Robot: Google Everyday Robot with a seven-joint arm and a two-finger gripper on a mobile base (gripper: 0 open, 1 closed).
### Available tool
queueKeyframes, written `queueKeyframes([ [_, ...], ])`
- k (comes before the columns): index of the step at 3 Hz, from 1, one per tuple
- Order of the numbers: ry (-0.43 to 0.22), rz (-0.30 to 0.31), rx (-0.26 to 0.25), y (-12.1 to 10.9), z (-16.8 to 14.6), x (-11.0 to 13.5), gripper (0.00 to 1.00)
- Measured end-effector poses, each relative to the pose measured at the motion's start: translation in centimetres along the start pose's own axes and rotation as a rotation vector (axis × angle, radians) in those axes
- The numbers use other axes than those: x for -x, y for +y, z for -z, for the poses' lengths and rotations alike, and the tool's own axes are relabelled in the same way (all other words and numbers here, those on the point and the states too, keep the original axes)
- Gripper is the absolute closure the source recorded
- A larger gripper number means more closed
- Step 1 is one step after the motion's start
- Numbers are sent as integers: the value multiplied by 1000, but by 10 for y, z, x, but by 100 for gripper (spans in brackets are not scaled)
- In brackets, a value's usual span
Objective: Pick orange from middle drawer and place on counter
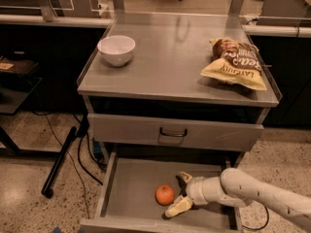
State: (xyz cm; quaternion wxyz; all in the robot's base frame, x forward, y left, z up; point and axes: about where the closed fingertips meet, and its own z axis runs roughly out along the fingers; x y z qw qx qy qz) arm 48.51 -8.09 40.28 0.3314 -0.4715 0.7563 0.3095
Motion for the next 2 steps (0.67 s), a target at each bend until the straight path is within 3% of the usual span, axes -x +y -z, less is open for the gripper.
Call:
queueKeyframes([
  [1, -19, -24, -10, 0, -6, -5, 0],
  [2, -82, -38, -38, -9, -31, -7, 0],
])
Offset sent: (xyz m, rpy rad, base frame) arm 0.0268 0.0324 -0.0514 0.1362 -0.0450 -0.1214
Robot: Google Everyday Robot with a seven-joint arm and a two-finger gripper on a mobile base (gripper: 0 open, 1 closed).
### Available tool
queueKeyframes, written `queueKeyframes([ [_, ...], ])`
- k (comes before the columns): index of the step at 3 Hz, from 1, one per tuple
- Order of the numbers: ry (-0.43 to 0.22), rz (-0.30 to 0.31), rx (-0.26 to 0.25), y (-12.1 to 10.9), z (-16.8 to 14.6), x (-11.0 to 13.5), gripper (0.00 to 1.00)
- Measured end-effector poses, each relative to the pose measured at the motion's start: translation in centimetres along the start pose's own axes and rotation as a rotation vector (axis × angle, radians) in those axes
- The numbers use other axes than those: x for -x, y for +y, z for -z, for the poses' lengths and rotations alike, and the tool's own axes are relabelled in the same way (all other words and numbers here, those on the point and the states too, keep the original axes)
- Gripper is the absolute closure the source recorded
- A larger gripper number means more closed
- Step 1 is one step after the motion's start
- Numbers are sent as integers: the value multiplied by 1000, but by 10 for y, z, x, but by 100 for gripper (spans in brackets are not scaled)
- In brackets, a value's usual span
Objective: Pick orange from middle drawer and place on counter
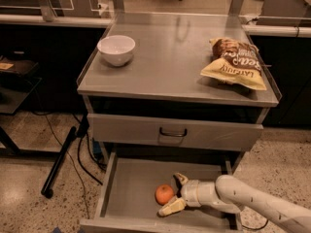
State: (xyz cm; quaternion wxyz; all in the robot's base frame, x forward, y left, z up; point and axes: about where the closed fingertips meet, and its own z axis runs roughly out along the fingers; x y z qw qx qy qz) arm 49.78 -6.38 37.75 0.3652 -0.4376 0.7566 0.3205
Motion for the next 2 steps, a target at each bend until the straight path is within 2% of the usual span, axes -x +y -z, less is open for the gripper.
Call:
queueKeyframes([
  [2, -59, -20, -19, -10, -25, -10, 0],
])
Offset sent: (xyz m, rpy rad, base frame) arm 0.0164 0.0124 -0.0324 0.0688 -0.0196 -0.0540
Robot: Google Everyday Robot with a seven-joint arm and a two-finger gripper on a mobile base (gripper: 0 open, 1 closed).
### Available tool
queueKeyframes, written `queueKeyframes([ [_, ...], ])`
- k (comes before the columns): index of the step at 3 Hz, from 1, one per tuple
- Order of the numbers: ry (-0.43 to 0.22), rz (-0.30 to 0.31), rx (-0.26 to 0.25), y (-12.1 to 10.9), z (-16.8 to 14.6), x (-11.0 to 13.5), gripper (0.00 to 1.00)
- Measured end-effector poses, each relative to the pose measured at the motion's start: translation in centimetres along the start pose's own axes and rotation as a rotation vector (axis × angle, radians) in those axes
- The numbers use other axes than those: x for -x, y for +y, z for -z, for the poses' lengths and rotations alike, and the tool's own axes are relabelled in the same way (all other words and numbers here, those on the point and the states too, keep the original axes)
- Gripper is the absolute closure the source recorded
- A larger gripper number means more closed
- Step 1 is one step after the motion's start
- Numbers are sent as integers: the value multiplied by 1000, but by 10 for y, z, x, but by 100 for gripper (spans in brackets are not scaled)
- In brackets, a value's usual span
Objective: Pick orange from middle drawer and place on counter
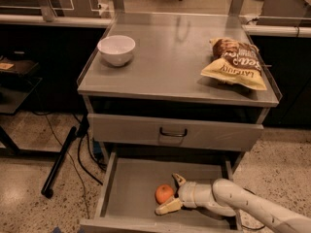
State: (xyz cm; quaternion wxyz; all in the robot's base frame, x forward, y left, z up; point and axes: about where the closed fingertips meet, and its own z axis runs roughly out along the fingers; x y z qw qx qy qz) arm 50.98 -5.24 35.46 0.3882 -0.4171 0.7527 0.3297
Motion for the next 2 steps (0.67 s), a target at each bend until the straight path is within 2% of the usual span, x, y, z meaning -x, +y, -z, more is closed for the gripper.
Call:
queueKeyframes([
  [1, -2, -1, 0, 0, -1, -1, 14],
  [2, -2, -1, 0, 0, -1, -1, 37],
])
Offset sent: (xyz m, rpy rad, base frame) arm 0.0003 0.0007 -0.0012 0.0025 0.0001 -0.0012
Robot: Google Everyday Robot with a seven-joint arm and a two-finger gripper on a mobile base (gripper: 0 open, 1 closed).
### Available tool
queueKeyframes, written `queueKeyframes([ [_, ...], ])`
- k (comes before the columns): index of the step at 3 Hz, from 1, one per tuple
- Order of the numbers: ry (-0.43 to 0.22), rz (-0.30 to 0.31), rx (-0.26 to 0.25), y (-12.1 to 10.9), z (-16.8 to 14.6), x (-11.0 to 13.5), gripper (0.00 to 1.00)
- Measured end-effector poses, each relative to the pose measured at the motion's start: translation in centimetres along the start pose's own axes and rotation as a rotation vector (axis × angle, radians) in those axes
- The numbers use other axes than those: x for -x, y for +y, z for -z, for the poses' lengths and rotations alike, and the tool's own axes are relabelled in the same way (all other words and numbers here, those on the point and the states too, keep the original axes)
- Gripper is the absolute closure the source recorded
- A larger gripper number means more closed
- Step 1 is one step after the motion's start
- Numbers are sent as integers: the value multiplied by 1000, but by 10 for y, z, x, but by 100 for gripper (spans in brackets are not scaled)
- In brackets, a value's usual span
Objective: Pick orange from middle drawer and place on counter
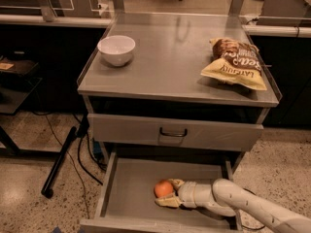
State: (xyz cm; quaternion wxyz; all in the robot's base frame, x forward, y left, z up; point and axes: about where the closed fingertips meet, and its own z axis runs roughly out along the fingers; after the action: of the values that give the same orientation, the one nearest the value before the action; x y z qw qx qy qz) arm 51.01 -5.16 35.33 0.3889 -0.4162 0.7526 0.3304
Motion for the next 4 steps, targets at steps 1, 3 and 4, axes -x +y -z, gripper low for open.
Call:
queueKeyframes([
  [1, 0, 0, 0, 0, 0, 0, 60],
  [3, 0, 0, 0, 0, 0, 0, 100],
  [4, 0, 0, 0, 0, 0, 0, 100],
])
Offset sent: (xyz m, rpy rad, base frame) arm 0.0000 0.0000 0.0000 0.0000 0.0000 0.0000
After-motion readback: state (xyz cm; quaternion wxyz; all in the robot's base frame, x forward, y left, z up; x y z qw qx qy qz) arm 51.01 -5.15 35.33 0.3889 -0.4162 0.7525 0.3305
